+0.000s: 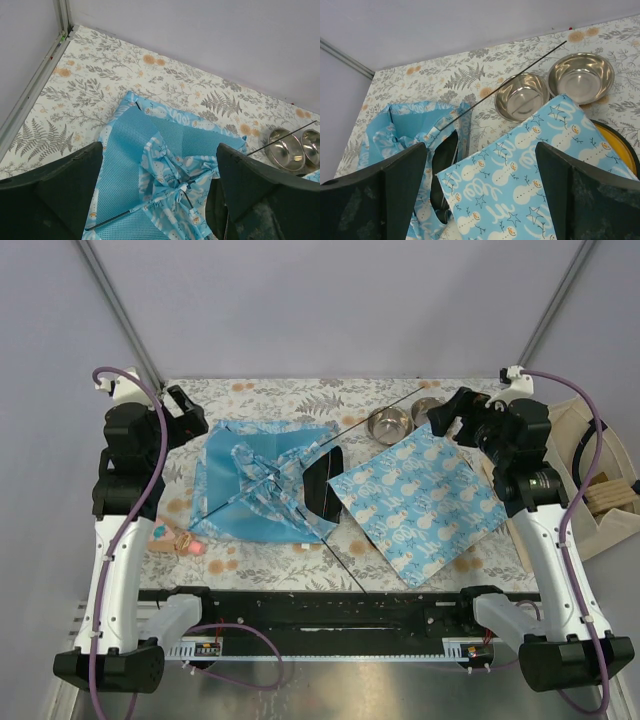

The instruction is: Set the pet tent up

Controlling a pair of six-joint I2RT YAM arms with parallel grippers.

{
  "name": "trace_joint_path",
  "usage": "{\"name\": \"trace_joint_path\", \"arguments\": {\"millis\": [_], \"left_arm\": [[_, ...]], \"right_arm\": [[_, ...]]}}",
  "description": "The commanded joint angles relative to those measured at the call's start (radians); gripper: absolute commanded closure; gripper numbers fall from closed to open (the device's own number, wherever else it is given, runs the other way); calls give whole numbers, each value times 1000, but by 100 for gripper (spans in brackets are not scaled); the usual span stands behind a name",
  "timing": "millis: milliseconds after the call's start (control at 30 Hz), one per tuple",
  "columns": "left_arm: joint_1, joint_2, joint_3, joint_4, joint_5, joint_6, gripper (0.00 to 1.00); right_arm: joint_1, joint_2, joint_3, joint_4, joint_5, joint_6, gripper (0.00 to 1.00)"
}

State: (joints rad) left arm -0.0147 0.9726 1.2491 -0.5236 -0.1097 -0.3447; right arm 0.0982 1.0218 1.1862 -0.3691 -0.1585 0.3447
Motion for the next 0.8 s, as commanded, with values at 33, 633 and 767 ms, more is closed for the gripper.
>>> {"name": "trace_joint_path", "arguments": {"millis": [33,633,767], "left_arm": [[2,-54,-45,43,19,-14,1],[2,-126,-437,22,232,-223,1],[2,-109,-485,34,234,-234,1]], "right_arm": [[-2,-37,-7,10,-21,5,1],[586,46,-313,-54,-104,-113,11],[653,98,-370,-12,-41,-101,12]]}}
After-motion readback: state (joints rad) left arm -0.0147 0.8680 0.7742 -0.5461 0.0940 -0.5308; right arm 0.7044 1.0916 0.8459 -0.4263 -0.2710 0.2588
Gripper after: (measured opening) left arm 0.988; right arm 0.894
